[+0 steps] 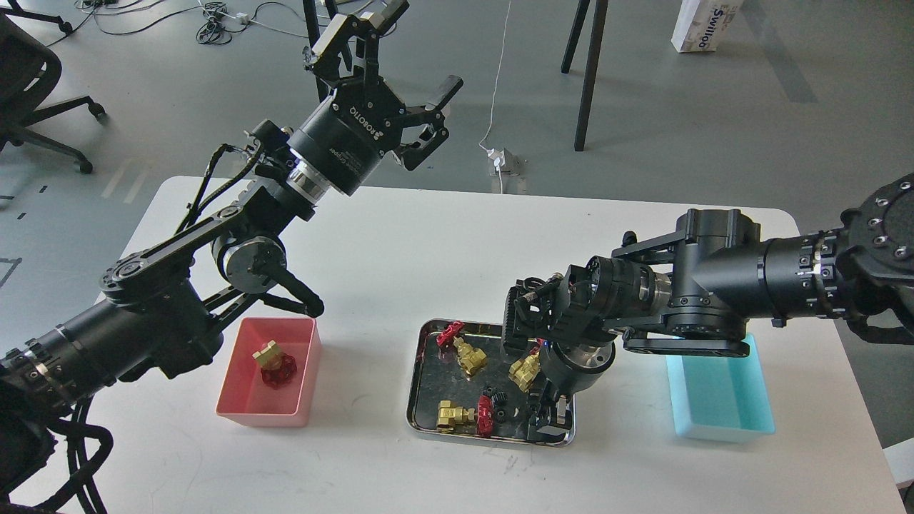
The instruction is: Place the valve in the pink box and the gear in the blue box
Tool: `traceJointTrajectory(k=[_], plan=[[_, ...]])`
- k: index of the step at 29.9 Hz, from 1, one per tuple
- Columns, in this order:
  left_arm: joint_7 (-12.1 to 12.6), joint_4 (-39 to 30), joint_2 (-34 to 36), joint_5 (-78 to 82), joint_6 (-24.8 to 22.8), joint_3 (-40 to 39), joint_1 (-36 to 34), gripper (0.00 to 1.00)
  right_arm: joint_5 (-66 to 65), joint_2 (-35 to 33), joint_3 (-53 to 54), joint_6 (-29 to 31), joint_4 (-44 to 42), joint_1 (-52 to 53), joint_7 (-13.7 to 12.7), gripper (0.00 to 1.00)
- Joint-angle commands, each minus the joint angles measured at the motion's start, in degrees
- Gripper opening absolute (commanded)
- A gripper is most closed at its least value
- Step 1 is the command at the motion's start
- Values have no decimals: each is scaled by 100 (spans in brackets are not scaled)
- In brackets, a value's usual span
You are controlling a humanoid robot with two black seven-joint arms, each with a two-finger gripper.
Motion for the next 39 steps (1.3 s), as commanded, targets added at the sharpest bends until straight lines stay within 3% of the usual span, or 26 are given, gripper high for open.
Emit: traceJointTrajectory(k=[1, 8, 39], plan=[[0, 0, 7, 0, -8, 1, 25, 99, 17, -2, -16, 0, 7, -29, 0, 59], [0, 0, -2, 0, -8, 1, 25, 99, 17, 7, -16, 0, -19, -90, 0, 53], [0, 26, -20, 8, -8, 1, 113, 99, 34, 394, -7, 0, -546, -363, 9, 49]])
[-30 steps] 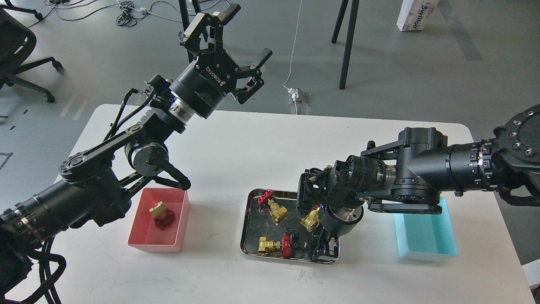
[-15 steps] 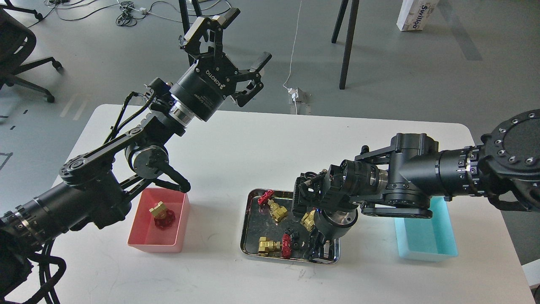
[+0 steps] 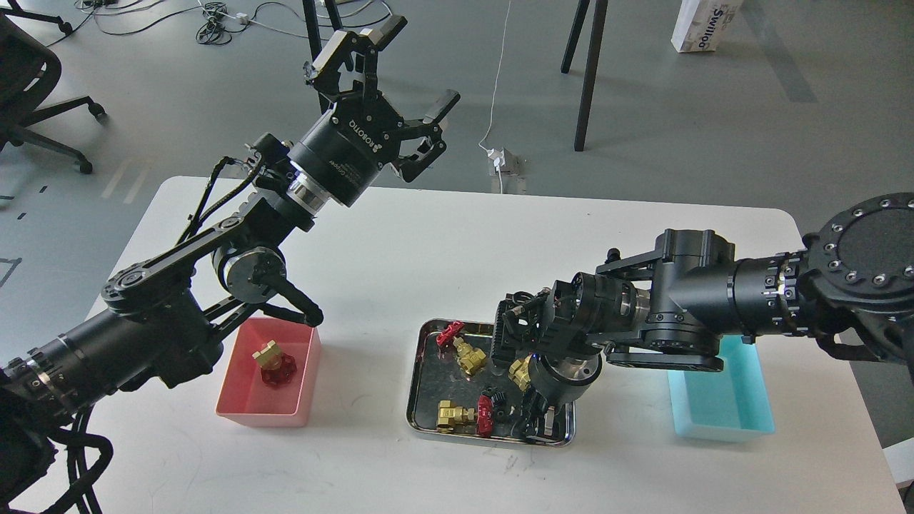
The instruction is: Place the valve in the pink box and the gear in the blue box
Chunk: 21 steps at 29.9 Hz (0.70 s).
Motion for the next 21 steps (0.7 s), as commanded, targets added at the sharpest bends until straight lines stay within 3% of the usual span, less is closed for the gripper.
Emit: traceJointTrajectory(k=[1, 12, 21], plan=[[0, 2, 0, -1, 0, 0, 1, 99, -1, 9, 0, 0, -12, -9, 0, 49], [0, 2, 9, -1, -17, 0, 10, 99, -1, -18, -9, 0, -12, -44, 9, 43], [0, 2, 9, -1, -26, 0, 19, 99, -9, -44, -9, 0, -12, -44, 9, 30]])
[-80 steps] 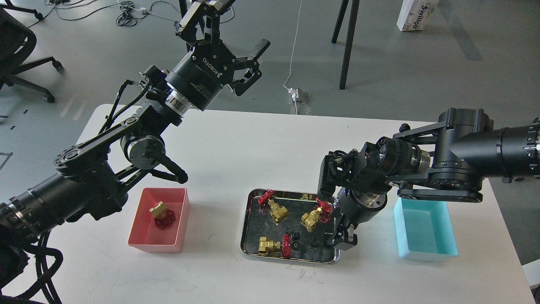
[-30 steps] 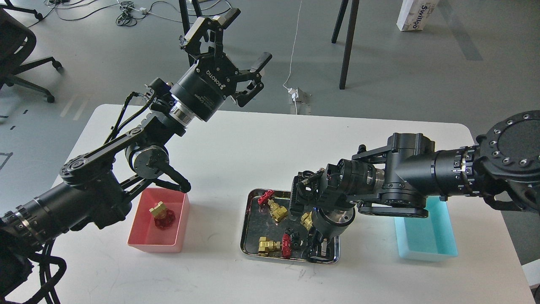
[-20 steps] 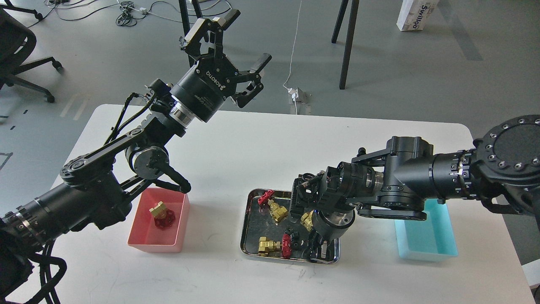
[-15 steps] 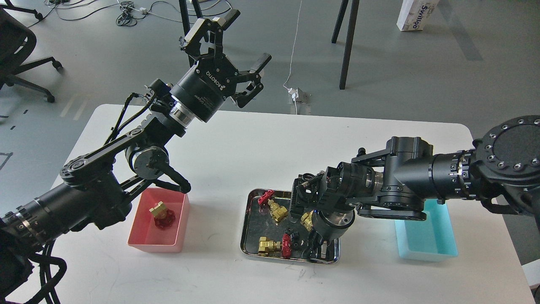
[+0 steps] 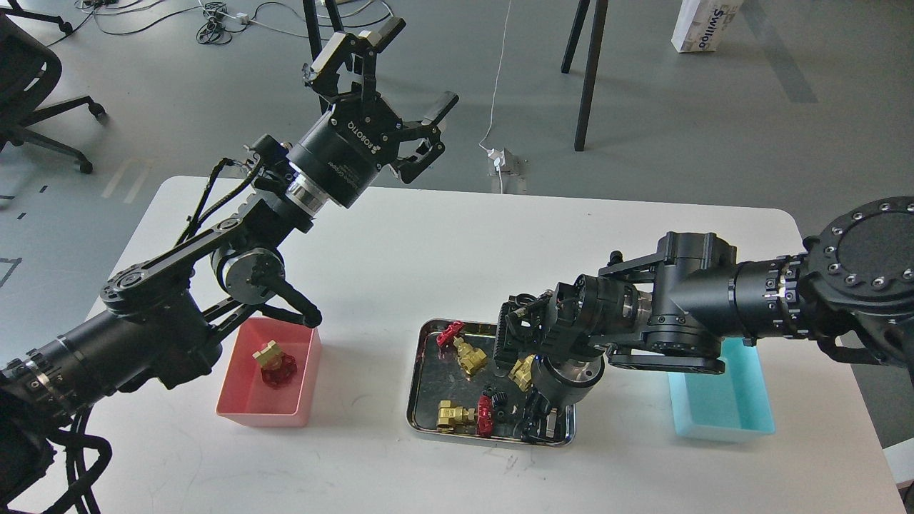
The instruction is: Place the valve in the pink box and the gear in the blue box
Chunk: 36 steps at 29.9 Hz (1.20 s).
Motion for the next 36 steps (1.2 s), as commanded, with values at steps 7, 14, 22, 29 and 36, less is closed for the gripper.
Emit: traceJointTrajectory(k=[7, 14, 22, 29, 36], plan=[[0, 0, -8, 0, 0, 0, 0, 99, 7, -20, 1, 0, 0, -10, 0, 23], [0, 0, -8, -9, 0, 9, 9, 99, 16, -55, 18, 0, 44, 78, 26, 17], [0, 0, -8, -9, -9, 17, 9, 99, 762, -652, 334, 0, 141, 666, 35, 17], [0, 0, 19, 0, 0, 79, 9, 99, 1493, -2530, 1125, 0, 466, 834, 0, 15], [0, -9, 54, 0, -18, 96, 62, 99, 1475, -4623, 1275, -197, 755, -9, 0, 16]])
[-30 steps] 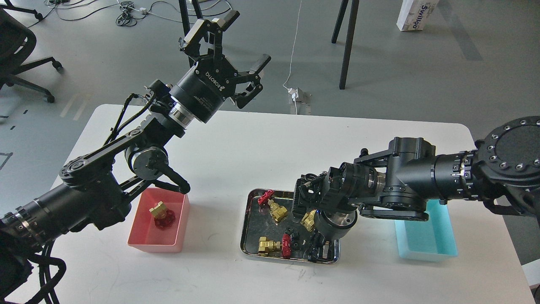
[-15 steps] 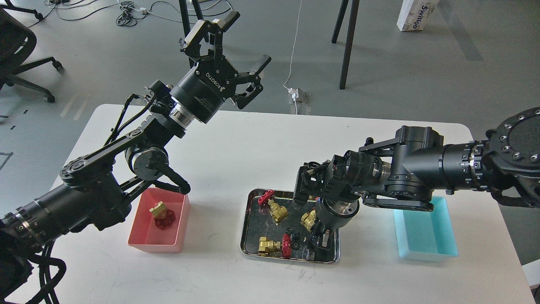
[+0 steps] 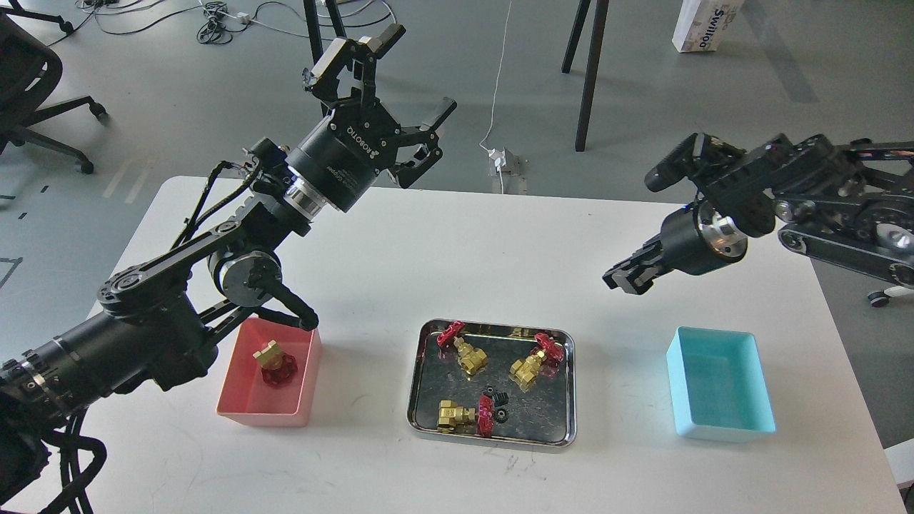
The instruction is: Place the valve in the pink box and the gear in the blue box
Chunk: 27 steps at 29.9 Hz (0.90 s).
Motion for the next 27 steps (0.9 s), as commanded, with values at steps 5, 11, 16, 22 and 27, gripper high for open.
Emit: traceJointTrajectory(k=[5, 11, 16, 22, 27], plan=[[0, -6, -130, 61, 15, -7, 50, 99, -10, -1409, 242, -423, 724, -1008, -33, 16], [0, -15, -227, 96, 6, 2, 121, 99, -36, -1471, 559, -626, 681, -1747, -174, 16], [0, -15, -236, 96, 6, -7, 130, 99, -36, -1410, 568, -634, 672, -1853, -217, 20], [0, -15, -236, 96, 15, 2, 138, 99, -1, -1401, 603, -722, 576, -1880, -349, 65], [0, -15, -236, 96, 15, 2, 165, 99, 43, -1410, 725, -766, 575, -1880, -341, 100]])
